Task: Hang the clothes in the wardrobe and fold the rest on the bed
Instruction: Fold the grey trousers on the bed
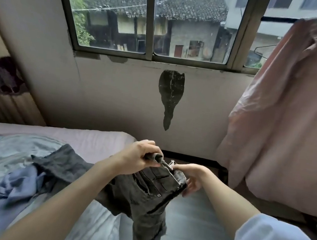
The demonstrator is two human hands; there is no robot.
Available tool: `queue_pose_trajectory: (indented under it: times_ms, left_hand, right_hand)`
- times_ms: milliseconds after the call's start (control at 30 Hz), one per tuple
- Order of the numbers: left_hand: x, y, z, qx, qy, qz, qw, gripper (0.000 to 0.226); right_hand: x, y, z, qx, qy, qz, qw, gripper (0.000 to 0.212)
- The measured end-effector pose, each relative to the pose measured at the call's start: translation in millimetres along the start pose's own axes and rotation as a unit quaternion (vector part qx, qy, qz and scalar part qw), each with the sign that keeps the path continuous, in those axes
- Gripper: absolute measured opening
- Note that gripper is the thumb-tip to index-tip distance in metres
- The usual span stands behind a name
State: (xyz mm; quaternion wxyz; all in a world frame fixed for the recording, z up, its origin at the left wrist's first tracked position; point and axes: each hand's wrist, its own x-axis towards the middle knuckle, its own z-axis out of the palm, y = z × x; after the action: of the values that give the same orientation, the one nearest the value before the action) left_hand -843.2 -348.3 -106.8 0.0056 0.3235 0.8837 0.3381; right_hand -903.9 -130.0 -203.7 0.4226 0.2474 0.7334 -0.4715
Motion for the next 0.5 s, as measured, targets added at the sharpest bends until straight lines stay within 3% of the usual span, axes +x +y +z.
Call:
queue_pose_trajectory:
  times_ms: [67, 100, 233, 367, 433, 500]
  left_hand:
    - [-10.7, 7.4, 9.3, -0.006, 0.009, -0.014, 1.0, 0.012]
    - [-14.6, 10.2, 13.3, -0.009, 0.017, -0.016, 1.0, 0.012]
    - [-18.0, 21.9, 26.6, -0.039, 0.083, -0.03, 0.995, 0.013]
    - [-5.8, 33.1, 20.9, -0.227, 0.208, -0.086, 0.948, 0.023]
    - [4.8, 45.2, 12.3, -0.288, 0.198, -0.088, 0.933, 0.024]
    - [13.6, 59.2, 1.2, -0.341, 0.191, -0.076, 0.917, 0.025]
  right_hand:
    - [4.4, 32.3, 14.6, -0.009, -0.021, 0.008, 1.0, 0.032]
    - [5.1, 45.6, 20.9, -0.008, -0.029, 0.013, 0.999, 0.023]
    - [-2.8, 85.9, 16.1, 0.048, -0.039, -0.022, 0.998, 0.028]
    - [-19.6, 106.5, -22.1, 0.098, 0.071, -0.158, 0.98, 0.016]
    - [-33.2, 109.1, -44.6, 0.09, 0.127, -0.239, 0.958, 0.044]
    - [-50.8, 107.6, -66.1, -0.02, 0.157, -0.33, 0.931, 0.072]
